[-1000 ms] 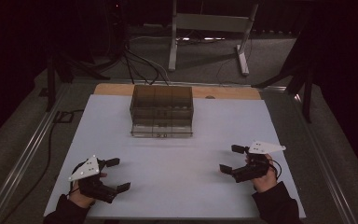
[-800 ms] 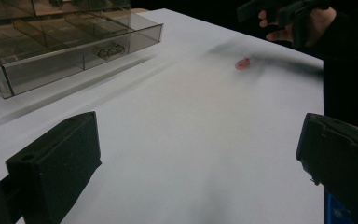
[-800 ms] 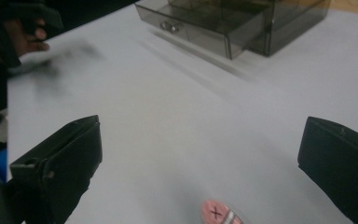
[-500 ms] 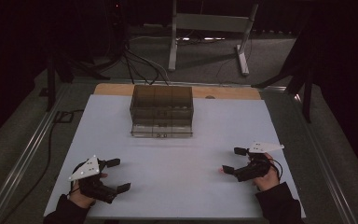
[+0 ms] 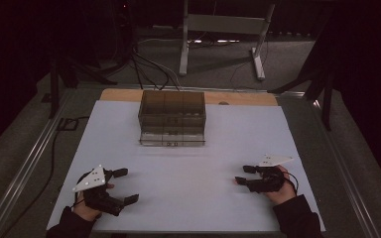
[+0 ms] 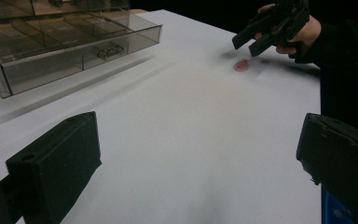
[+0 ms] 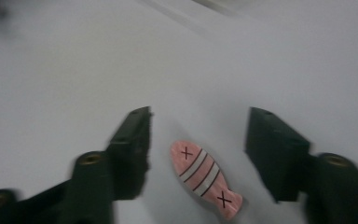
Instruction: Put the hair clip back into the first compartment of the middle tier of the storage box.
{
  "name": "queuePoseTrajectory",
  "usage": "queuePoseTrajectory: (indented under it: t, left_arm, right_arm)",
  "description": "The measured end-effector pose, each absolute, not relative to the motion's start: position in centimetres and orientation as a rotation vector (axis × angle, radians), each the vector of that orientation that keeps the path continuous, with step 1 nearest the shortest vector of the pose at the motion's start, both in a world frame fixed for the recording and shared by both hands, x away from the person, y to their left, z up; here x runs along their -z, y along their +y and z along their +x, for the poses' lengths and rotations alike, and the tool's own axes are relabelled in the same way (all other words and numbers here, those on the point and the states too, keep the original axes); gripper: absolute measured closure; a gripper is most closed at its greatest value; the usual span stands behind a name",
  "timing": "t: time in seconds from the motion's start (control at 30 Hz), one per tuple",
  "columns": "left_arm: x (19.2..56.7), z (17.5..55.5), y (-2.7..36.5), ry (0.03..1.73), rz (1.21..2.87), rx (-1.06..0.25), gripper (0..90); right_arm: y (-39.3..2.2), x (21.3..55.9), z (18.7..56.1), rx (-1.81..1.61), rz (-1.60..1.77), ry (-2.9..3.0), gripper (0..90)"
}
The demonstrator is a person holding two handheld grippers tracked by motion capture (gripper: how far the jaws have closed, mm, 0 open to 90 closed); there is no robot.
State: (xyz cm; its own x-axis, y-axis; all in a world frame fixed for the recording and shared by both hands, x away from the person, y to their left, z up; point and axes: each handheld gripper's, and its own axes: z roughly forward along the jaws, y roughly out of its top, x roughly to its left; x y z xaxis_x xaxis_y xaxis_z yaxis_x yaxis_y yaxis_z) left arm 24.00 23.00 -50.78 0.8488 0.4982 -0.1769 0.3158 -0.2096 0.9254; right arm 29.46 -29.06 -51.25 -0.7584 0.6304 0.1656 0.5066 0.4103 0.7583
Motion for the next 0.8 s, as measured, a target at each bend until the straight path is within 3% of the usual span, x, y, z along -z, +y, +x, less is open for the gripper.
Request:
queuePoseTrajectory:
  t: [0.17,0.43,0.8]
  left_arm:
    - [50.8,24.0,23.0,0.618,1.813,-0.185,0.5]
    - [50.8,24.0,23.1,0.618,1.807,-0.184,0.5]
    - [50.8,24.0,23.1,0.624,1.807,-0.184,0.5]
  right_arm:
    - [-28.8,51.7,29.6,-1.218,1.02,2.538,54.1]
    - [-28.5,52.6,29.6,-1.103,1.01,2.569,57.2]
    - [-28.2,51.9,29.0,-1.063,0.951,2.608,78.3]
